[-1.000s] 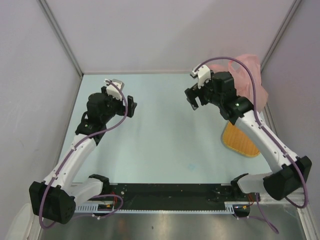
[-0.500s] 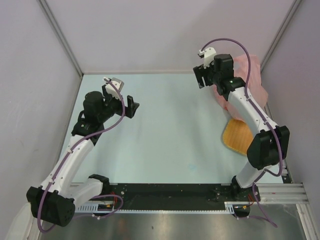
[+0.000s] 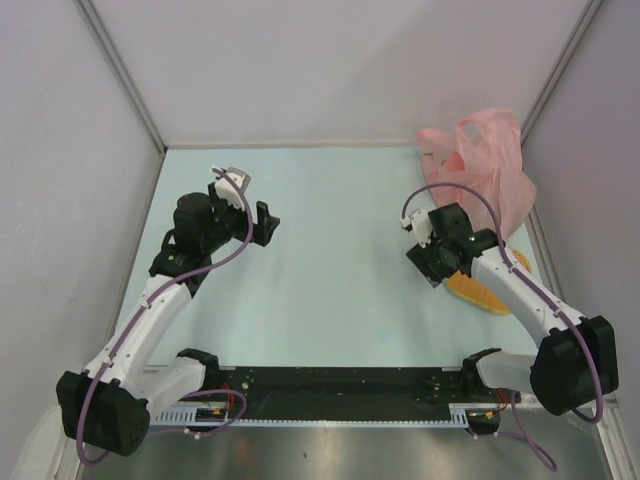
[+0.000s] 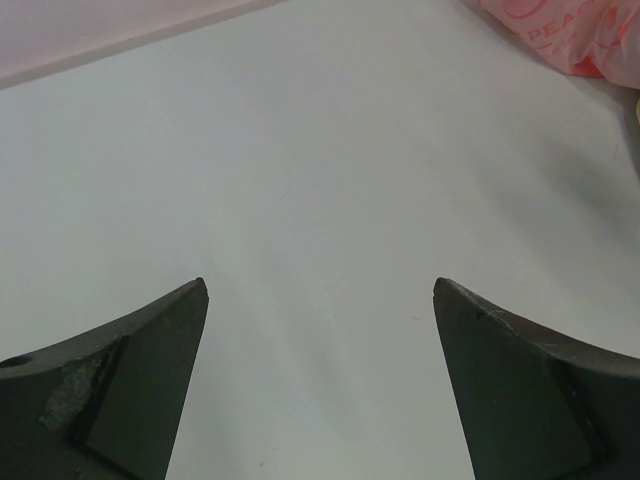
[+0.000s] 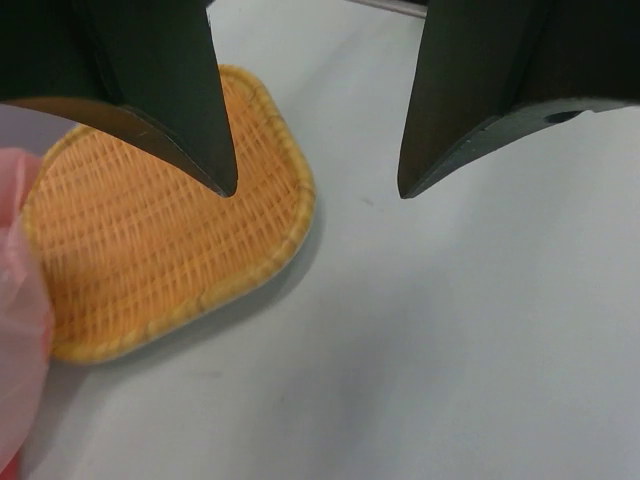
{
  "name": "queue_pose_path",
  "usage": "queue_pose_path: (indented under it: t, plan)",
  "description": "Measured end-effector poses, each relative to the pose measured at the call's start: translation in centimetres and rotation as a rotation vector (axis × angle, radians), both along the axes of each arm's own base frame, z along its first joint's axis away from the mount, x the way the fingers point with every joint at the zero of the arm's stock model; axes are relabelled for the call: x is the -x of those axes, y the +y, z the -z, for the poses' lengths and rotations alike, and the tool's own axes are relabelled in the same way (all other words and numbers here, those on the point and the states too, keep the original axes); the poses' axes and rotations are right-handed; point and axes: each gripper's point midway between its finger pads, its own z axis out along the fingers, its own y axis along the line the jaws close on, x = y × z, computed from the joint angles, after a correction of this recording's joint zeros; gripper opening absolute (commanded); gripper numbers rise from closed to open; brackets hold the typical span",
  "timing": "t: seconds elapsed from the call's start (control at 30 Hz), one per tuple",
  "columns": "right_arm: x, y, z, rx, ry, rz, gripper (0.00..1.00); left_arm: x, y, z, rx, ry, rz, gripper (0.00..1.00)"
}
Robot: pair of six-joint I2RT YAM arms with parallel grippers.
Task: Take the fake fruits out of the plastic bag
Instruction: Move the plate to the center of the board.
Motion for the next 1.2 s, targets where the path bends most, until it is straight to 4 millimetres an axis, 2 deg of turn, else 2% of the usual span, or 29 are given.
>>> queue_pose_path:
  t: [0.1, 0.2, 0.43, 0.63, 0.77, 0.93, 1.03, 1.2]
  plan:
    - [1.8, -1.0, 2.2, 0.084, 0.051, 0.000, 0.73, 0.1, 0.0, 0.6, -0.003, 0.010, -0.002, 1.00]
    - [2.3, -1.2, 3.1, 0.146, 0.066, -0.014, 0.73, 0.0, 0.1, 0.6, -0.003, 0.005, -0.002, 1.00]
    - [1.9, -2.5, 5.5, 0.278, 0.129, 0.015, 0.71, 0.6, 0.5, -0.1, 0.004, -0.035, -0.016, 1.00]
    - [1.0, -3.1, 6.9, 0.342, 0.138, 0.027, 0.66, 1.3, 1.2, -2.1, -0.002, -0.113, -0.029, 1.00]
    - [0.5, -3.2, 8.0, 0.366, 0.148, 0.021, 0.65, 1.6, 1.6, -2.7, -0.009, -0.142, -0.034, 1.00]
    - [0.5, -3.8, 9.1, 0.383, 0.170, 0.026, 0.60, 1.6, 1.9, -2.8, -0.022, -0.152, -0.037, 1.00]
    - [0.3, -4.2, 9.2, 0.389, 0.167, 0.040, 0.57, 1.7, 1.9, -2.9, -0.021, -0.156, -0.037, 1.00]
    - [0.3, -4.7, 9.4, 0.411, 0.156, 0.037, 0.43, 1.7, 2.3, -2.6, -0.007, -0.151, -0.052, 1.00]
